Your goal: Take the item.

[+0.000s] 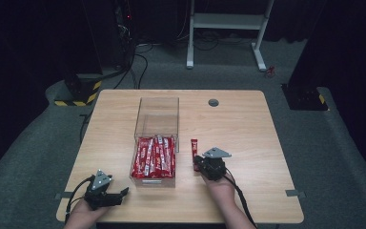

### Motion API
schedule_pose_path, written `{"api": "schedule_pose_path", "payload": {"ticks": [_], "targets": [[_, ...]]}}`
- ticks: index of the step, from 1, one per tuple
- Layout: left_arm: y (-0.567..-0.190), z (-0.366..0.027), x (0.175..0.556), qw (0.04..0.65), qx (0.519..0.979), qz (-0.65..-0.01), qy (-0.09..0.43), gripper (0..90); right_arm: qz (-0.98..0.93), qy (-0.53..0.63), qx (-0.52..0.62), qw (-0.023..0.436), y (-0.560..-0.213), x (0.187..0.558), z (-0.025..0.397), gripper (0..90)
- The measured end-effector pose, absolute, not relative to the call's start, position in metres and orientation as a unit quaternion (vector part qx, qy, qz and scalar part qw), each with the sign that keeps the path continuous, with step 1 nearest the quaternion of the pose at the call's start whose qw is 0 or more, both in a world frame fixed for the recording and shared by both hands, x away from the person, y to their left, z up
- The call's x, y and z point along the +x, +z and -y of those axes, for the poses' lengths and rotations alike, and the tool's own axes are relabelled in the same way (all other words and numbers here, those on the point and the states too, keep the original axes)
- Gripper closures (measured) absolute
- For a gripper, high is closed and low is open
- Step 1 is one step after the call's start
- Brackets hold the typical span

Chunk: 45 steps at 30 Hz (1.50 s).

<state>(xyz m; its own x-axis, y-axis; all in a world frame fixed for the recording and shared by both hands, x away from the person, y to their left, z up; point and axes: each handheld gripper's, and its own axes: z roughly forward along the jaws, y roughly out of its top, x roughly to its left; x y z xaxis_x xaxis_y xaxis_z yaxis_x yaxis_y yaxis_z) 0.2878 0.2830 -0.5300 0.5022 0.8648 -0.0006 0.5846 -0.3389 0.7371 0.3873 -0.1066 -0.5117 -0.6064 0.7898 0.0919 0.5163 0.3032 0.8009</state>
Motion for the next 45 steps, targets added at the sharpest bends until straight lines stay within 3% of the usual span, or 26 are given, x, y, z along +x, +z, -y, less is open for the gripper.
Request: {"api": "schedule_pose_path", "payload": {"ticks": [16, 33, 45], "targets": [[-0.530, -0.283, 0.288, 0.349, 0.793, -0.457, 0.201, 14.5, -0.781, 0.448, 0.397, 0.177, -0.492, 0.380, 0.109, 73.8], [-0.530, -0.283, 0.288, 0.349, 0.794, -0.456, 0.202, 14.5, -0.777, 0.458, 0.392, 0.184, -0.478, 0.377, 0.104, 43.9], [-0.530, -0.283, 0.288, 0.349, 0.794, -0.456, 0.201, 14.5, -0.774, 0.461, 0.394, 0.182, -0.472, 0.380, 0.108, 37.4]]}}
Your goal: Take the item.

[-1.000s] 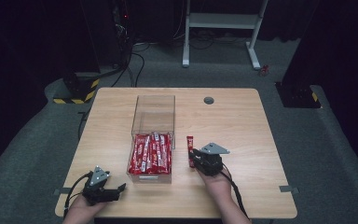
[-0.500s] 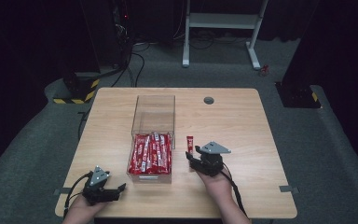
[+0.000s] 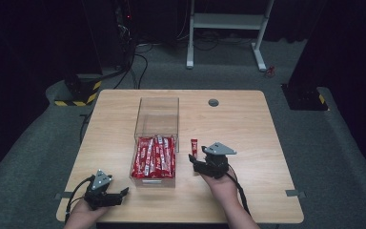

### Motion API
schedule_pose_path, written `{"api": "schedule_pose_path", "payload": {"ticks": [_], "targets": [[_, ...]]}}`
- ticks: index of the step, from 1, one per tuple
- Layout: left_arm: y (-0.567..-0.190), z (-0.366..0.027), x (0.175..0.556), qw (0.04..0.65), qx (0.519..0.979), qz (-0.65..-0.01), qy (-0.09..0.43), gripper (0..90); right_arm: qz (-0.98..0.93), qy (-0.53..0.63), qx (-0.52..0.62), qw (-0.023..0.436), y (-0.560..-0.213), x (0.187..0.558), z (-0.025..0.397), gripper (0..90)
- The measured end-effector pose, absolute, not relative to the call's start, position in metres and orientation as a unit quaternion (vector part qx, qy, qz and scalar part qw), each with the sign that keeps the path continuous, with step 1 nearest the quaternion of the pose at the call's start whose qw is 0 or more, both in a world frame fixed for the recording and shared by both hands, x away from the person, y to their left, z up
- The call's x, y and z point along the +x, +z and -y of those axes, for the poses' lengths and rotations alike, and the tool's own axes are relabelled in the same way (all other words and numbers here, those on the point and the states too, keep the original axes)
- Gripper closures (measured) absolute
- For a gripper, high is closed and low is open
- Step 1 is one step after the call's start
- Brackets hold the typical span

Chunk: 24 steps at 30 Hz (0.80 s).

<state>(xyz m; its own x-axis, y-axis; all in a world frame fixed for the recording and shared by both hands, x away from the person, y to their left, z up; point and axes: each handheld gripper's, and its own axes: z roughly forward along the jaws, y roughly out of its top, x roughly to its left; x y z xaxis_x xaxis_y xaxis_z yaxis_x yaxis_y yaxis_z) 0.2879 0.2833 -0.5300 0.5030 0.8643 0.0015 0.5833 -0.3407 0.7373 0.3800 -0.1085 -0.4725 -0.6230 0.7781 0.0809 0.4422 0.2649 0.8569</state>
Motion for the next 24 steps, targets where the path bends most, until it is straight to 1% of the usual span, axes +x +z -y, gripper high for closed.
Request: {"api": "schedule_pose_path", "payload": {"ticks": [5, 10, 24], "targets": [[-0.530, -0.283, 0.288, 0.347, 0.795, -0.455, 0.201, 14.5, -0.771, 0.457, 0.403, 0.187, -0.473, 0.378, 0.122, 34.8], [-0.530, -0.283, 0.288, 0.348, 0.795, -0.455, 0.201, 14.5, -0.771, 0.451, 0.408, 0.190, -0.476, 0.376, 0.135, 34.4], [-0.530, -0.283, 0.288, 0.347, 0.795, -0.455, 0.202, 14.5, -0.776, 0.410, 0.426, 0.218, -0.489, 0.369, 0.180, 30.7]]}}
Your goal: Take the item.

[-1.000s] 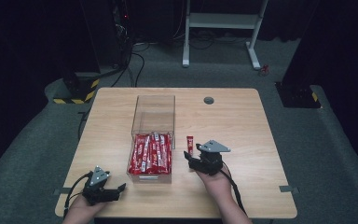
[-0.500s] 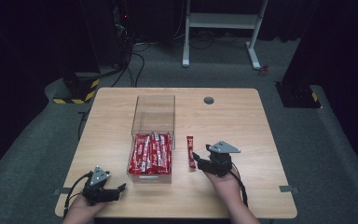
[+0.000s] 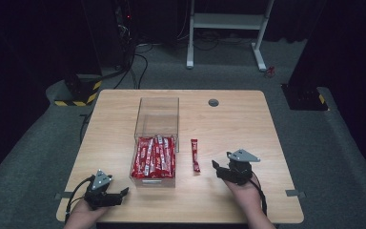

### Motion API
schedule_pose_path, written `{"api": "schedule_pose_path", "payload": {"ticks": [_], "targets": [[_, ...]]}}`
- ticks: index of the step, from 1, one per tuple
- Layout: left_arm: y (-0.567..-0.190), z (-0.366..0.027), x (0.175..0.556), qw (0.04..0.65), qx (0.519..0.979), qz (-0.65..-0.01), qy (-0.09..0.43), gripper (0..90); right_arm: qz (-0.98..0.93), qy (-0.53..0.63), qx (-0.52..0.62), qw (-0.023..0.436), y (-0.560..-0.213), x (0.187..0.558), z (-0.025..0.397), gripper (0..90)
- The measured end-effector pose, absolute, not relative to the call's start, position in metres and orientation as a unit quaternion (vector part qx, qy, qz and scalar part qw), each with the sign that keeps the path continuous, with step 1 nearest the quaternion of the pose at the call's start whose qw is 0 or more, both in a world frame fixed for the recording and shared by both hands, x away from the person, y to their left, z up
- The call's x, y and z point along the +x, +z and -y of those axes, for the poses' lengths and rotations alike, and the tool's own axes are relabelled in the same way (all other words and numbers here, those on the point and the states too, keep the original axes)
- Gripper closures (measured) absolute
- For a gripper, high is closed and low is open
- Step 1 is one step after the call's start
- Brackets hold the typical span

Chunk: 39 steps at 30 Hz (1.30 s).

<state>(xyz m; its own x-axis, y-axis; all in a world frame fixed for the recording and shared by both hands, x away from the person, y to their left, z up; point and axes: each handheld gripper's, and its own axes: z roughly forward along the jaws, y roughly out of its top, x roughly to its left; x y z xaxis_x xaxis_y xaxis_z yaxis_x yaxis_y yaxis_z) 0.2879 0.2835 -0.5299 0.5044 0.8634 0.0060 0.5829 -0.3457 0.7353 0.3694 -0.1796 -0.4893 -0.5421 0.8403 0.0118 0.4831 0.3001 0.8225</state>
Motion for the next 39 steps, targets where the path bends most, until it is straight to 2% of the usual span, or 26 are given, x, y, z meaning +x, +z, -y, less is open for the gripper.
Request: {"api": "schedule_pose_path", "payload": {"ticks": [12, 20, 22, 26, 39], "targets": [[-0.530, -0.283, 0.288, 0.347, 0.795, -0.455, 0.201, 14.5, -0.784, 0.361, 0.458, 0.210, -0.509, 0.365, 0.214, 26.4], [-0.530, -0.283, 0.288, 0.348, 0.794, -0.455, 0.201, 14.5, -0.790, 0.335, 0.463, 0.224, -0.517, 0.357, 0.233, 24.3], [-0.530, -0.283, 0.288, 0.348, 0.795, -0.456, 0.201, 14.5, -0.792, 0.319, 0.467, 0.231, -0.523, 0.353, 0.242, 20.0], [-0.530, -0.283, 0.288, 0.348, 0.794, -0.457, 0.200, 14.5, -0.787, 0.320, 0.485, 0.208, -0.524, 0.352, 0.254, 14.9], [-0.530, -0.283, 0.288, 0.349, 0.793, -0.458, 0.201, 14.5, -0.775, 0.314, 0.505, 0.211, -0.524, 0.353, 0.246, 12.1]]}}
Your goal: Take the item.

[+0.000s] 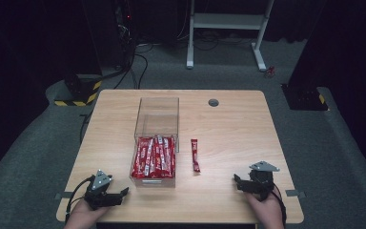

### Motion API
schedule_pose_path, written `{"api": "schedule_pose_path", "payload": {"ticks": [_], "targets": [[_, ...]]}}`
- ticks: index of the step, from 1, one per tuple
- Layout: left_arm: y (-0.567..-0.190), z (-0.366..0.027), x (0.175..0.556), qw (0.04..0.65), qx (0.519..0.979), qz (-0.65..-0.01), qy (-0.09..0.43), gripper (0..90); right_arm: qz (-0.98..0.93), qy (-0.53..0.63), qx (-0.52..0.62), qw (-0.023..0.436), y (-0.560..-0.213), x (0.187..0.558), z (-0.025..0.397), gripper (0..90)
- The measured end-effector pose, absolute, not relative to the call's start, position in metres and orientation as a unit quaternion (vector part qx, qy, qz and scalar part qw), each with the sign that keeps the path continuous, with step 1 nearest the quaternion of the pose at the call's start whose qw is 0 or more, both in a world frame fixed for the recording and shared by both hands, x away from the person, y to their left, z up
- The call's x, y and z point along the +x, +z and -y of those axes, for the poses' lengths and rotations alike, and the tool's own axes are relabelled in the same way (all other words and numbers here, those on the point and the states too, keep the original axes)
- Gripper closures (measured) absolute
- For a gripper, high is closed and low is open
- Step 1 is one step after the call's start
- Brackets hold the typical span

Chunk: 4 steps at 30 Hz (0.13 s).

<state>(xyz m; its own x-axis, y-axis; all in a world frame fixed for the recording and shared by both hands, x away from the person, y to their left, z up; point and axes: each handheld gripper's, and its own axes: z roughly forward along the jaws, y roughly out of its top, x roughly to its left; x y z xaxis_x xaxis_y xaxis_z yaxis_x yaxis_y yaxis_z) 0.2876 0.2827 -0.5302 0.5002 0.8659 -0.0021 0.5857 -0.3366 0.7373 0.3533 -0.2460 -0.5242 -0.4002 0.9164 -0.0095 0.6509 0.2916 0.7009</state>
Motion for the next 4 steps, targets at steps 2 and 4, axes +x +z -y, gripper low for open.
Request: {"api": "schedule_pose_path", "payload": {"ticks": [2, 4], "targets": [[-0.5302, -0.2827, 0.2876, 0.349, 0.793, -0.458, 0.201, 14.5, -0.774, 0.312, 0.509, 0.213, -0.5243, 0.3549, 0.2438, 11.5], [-0.5302, -0.2826, 0.2876, 0.349, 0.792, -0.458, 0.201, 14.6, -0.775, 0.312, 0.506, 0.215, -0.5243, 0.3555, 0.2438, 11.4]]}}
